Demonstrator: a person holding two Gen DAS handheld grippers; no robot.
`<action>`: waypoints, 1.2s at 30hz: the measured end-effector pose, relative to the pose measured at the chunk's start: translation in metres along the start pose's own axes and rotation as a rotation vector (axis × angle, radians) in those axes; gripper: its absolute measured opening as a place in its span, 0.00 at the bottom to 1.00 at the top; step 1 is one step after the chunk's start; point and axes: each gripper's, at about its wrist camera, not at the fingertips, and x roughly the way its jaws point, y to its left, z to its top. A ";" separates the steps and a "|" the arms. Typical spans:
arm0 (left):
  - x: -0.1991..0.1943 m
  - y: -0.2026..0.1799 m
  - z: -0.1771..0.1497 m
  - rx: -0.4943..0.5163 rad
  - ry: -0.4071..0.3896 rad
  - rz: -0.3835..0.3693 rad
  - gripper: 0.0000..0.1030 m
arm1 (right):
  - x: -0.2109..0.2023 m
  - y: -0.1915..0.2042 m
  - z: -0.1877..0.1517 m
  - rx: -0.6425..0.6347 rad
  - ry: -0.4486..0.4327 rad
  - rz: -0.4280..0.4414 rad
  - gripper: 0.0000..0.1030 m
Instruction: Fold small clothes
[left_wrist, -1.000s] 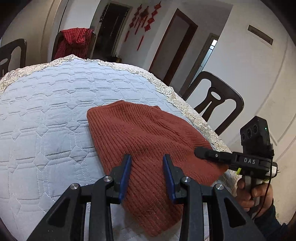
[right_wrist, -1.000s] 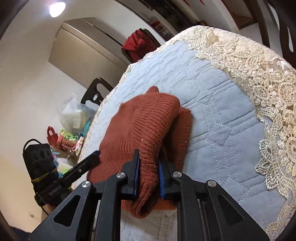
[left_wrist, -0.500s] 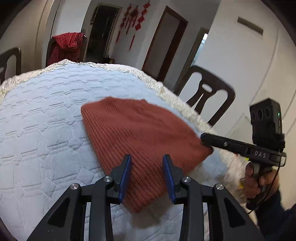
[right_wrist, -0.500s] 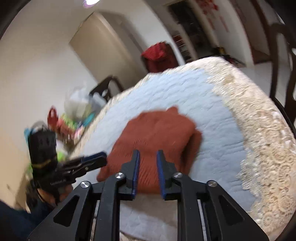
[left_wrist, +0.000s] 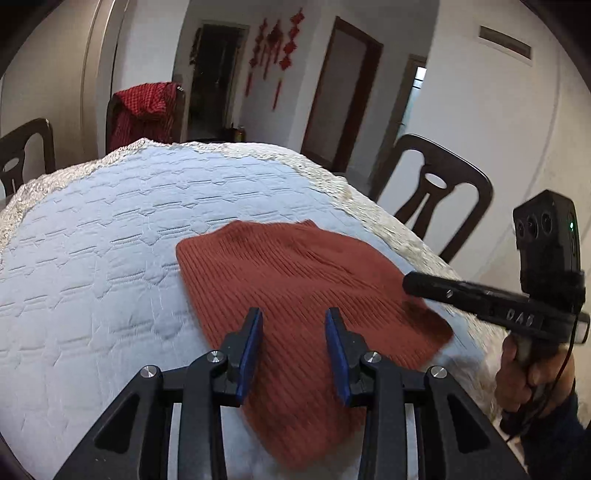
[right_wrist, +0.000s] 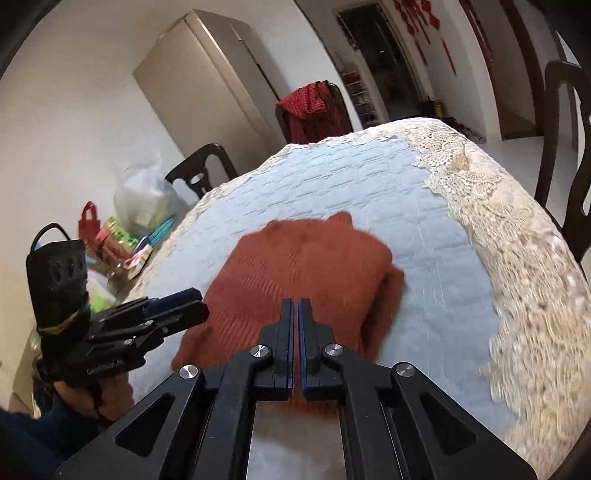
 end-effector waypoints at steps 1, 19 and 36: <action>0.006 0.001 0.001 -0.003 0.006 0.015 0.36 | 0.010 -0.004 0.003 0.014 0.007 -0.009 0.01; 0.041 0.006 0.004 -0.004 0.045 0.032 0.36 | 0.046 -0.037 0.026 0.108 0.042 -0.100 0.01; 0.075 0.045 0.032 -0.080 0.092 0.105 0.38 | 0.064 -0.056 0.037 0.140 0.094 -0.147 0.01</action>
